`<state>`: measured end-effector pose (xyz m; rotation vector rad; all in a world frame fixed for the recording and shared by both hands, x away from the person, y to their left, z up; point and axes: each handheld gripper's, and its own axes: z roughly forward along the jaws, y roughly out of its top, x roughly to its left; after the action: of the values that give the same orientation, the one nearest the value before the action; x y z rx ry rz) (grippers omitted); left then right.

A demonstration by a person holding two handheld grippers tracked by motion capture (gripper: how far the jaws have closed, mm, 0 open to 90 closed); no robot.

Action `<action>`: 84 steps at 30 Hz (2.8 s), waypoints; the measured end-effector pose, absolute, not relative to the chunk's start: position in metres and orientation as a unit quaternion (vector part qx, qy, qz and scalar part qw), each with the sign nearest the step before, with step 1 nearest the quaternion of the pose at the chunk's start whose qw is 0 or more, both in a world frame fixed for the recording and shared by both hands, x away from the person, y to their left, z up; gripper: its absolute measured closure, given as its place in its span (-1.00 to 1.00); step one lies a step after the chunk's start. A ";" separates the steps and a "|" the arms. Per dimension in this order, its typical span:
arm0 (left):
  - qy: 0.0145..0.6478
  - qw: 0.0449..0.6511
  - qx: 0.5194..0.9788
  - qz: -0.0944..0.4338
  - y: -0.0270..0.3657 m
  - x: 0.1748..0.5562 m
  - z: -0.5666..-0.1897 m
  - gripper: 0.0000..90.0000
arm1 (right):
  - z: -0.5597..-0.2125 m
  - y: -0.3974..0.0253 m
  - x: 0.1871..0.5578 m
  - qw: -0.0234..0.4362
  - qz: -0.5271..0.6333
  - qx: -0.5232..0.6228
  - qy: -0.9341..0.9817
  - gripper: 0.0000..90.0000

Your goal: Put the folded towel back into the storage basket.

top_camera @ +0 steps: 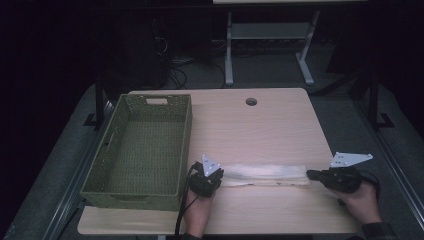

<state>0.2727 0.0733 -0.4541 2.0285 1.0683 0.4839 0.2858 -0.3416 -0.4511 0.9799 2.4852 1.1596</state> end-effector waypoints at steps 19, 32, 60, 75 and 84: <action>0.405 0.433 0.788 0.166 0.081 0.255 -0.437 0.80 | -0.441 -0.343 0.275 0.111 0.427 0.336 0.832 0.79; 0.401 0.380 0.821 0.140 0.071 0.276 -0.466 0.81 | -0.452 -0.337 0.281 0.092 0.404 0.330 0.848 0.99; 0.323 0.386 0.860 0.085 0.064 0.297 -0.444 -0.19 | -0.464 -0.309 0.286 0.084 0.350 0.344 0.867 1.00; 0.318 0.391 0.857 0.107 0.068 0.292 -0.448 -0.19 | -0.465 -0.312 0.334 0.107 0.339 0.371 0.858 0.99; 0.312 0.383 0.863 0.105 0.065 0.291 -0.451 -0.19 | -0.466 -0.305 0.366 0.105 0.344 0.370 0.856 0.99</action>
<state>0.2913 0.0645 -0.4511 2.1994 0.7961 0.2688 0.3656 -0.3049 -0.4658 1.0911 2.5235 1.0144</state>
